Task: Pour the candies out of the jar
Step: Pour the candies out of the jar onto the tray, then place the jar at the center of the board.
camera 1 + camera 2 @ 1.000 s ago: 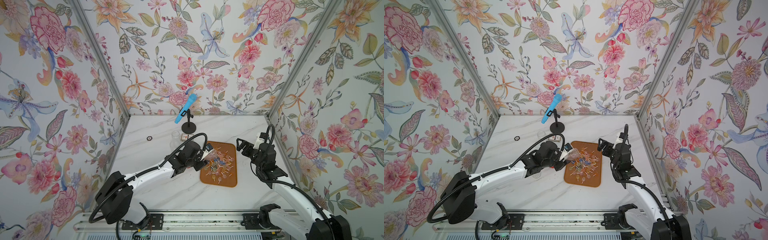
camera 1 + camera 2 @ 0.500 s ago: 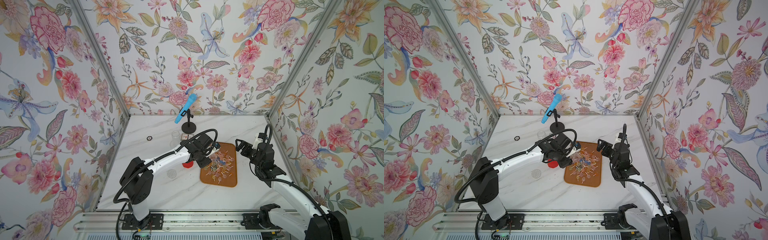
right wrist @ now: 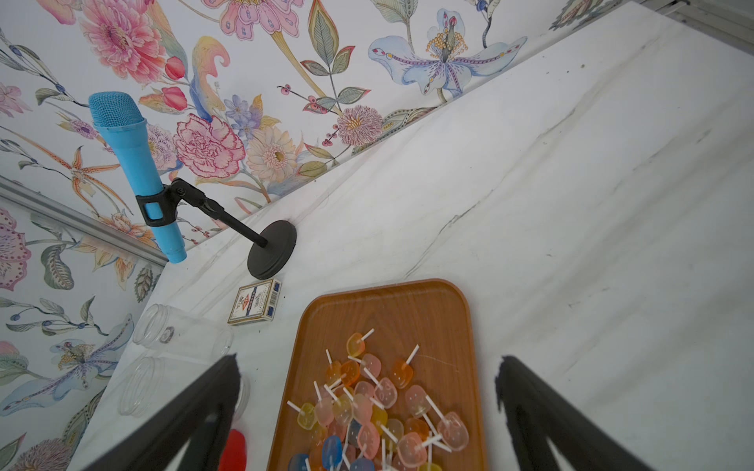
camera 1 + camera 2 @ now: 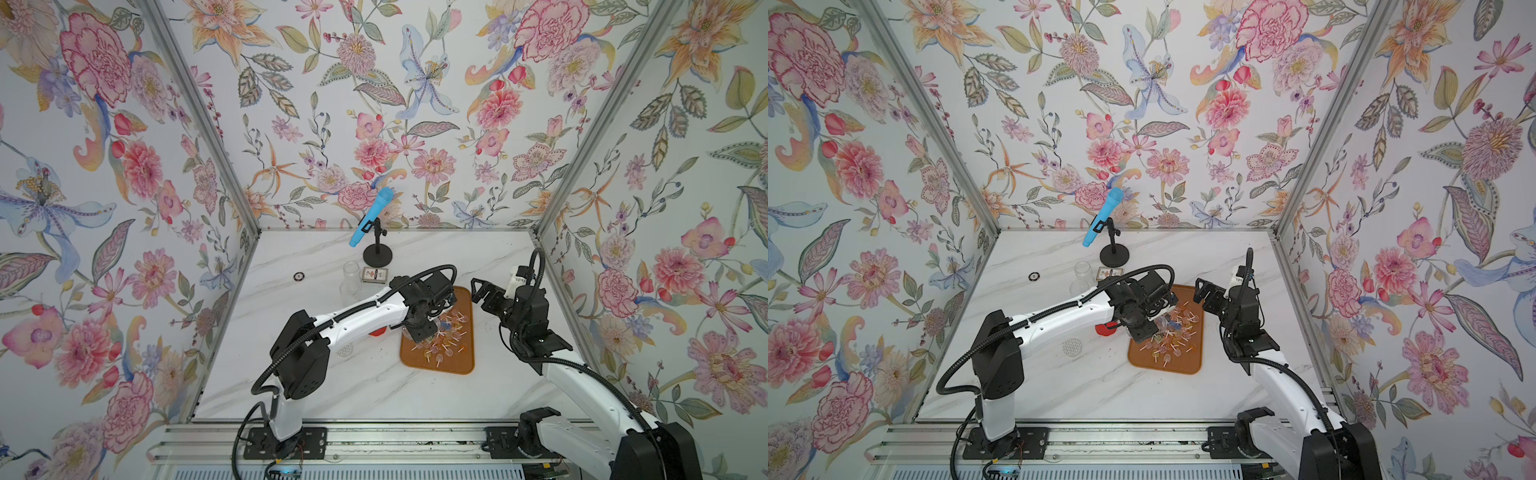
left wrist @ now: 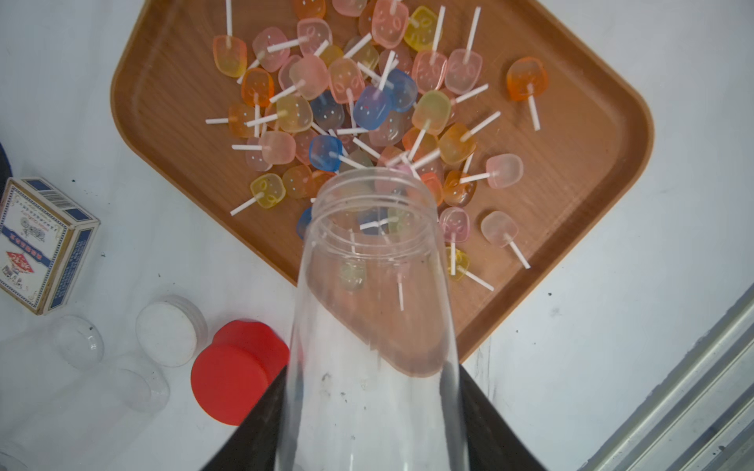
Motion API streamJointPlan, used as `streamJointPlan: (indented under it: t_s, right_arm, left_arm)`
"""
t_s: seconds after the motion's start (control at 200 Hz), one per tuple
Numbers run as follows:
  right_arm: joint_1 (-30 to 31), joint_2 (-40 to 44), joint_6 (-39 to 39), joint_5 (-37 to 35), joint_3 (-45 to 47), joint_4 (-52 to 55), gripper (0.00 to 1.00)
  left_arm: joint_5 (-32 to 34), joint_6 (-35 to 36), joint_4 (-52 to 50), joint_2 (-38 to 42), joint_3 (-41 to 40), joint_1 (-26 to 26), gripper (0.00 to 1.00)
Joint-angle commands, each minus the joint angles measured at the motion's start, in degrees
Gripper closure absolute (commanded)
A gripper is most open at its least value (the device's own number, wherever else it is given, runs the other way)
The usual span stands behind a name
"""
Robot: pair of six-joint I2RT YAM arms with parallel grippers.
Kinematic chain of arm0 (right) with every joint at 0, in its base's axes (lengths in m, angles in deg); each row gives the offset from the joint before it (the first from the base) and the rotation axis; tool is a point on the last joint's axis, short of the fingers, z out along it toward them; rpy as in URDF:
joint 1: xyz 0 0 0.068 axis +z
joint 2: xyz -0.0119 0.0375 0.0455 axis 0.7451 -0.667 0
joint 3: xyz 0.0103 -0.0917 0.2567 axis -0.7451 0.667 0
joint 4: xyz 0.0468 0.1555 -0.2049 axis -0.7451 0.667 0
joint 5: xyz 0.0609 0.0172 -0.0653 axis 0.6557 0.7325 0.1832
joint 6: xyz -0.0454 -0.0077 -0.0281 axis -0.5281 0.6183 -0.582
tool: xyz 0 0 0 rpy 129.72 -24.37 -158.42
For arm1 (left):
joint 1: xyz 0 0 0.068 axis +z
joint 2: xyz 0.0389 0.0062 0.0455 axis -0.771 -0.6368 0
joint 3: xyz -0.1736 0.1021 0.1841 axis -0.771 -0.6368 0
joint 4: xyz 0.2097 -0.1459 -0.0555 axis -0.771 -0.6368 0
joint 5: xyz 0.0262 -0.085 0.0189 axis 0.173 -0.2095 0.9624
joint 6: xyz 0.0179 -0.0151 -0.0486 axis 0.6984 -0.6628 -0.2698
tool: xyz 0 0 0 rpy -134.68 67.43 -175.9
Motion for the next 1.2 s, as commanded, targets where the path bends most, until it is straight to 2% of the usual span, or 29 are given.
streamJointPlan:
  t_s: [0.0,0.12,0.2,0.265,0.405,0.57,0.681,0.976,1.196]
  right_arm:
    - [-0.2,1.44,0.02,-0.87,1.04,-1.75,0.0]
    - [-0.34,2.35,-0.66,-0.95,1.01,-1.03,0.0]
    - [-0.48,2.57,-1.48,-0.35,1.01,-0.5,0.0]
    - [-0.75,2.6,-2.89,2.5,1.04,-0.67,0.0]
    - [-2.38,1.07,-4.95,16.26,-1.53,1.16,0.0]
    - [-2.32,-2.94,-5.57,34.12,-7.59,2.4,0.02]
    - [-0.21,-5.68,-4.67,41.04,-11.78,1.97,0.03]
    - [11.93,-14.38,-0.08,47.34,-22.83,-4.84,0.01]
    - [17.92,-22.01,2.97,49.53,-31.74,-8.84,0.0]
  left_arm:
    - [1.32,0.33,-3.17,-3.44,2.85,1.99,1.0]
    - [2.04,0.34,-1.14,-0.96,4.42,0.39,1.0]
    - [4.01,-0.31,1.76,1.51,1.23,0.76,1.0]
    - [2.96,-0.51,6.45,4.55,-3.54,1.57,1.0]
    - [-4.22,-2.64,22.79,14.23,-17.66,5.62,1.0]
    - [-8.86,-3.62,42.61,28.73,-31.67,9.62,1.0]
    - [-10.71,-3.35,52.69,37.23,-39.16,11.66,1.0]
    - [-10.64,-5.23,74.18,55.37,-57.46,16.11,1.0]
    - [-14.58,-5.15,75.43,60.46,-61.16,18.82,1.0]
